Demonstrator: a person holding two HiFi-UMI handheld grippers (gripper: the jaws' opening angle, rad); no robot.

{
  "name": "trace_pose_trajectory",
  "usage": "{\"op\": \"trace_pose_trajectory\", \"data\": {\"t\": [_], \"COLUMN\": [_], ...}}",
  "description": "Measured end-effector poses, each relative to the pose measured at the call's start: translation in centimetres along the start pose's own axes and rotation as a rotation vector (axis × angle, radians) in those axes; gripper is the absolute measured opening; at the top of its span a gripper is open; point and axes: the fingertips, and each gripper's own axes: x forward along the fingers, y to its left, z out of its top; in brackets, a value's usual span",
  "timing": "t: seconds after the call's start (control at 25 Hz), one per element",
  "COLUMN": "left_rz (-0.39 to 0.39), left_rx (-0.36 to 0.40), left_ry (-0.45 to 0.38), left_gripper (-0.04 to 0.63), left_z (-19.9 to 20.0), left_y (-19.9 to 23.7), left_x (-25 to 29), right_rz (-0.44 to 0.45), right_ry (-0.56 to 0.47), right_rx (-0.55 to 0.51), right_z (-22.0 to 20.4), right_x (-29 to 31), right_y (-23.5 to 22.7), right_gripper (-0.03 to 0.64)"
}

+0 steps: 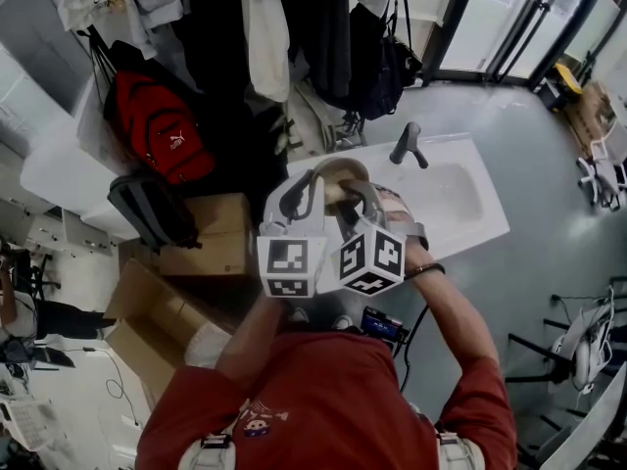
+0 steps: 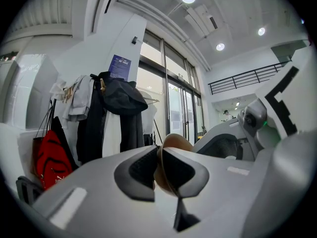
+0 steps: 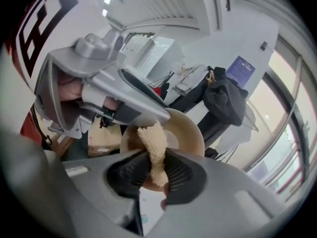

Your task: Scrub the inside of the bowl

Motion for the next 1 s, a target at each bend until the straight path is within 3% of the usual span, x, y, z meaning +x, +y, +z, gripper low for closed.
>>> {"op": "trace_pose_trajectory", "data": {"t": [0.36, 0.68, 1.0], "left_rz": [-0.001, 0.002, 0.011], "left_rx": [0.010, 0.028, 0.036], "left_ry": [-0.018, -0.030, -0.051], "left_gripper": [0.041, 0.044, 0.044], "left_z": [0.2, 0.1, 0.2], "left_y": [0.2, 0.1, 0.2], "left_x": [-0.2, -0.2, -0.3], "right_rz": [0.094, 0.117, 0.156], "right_ry": [-0.026, -0.060, -0.116], "right_rx": [0.320, 0.637, 1.043], "right_z": [0.5, 0.2, -0.5], "right_x": [0.0, 0.7, 1.1], "right_y": [-0.6, -1.2, -2.5], "right_gripper": [0.077, 0.077, 0.077]}}
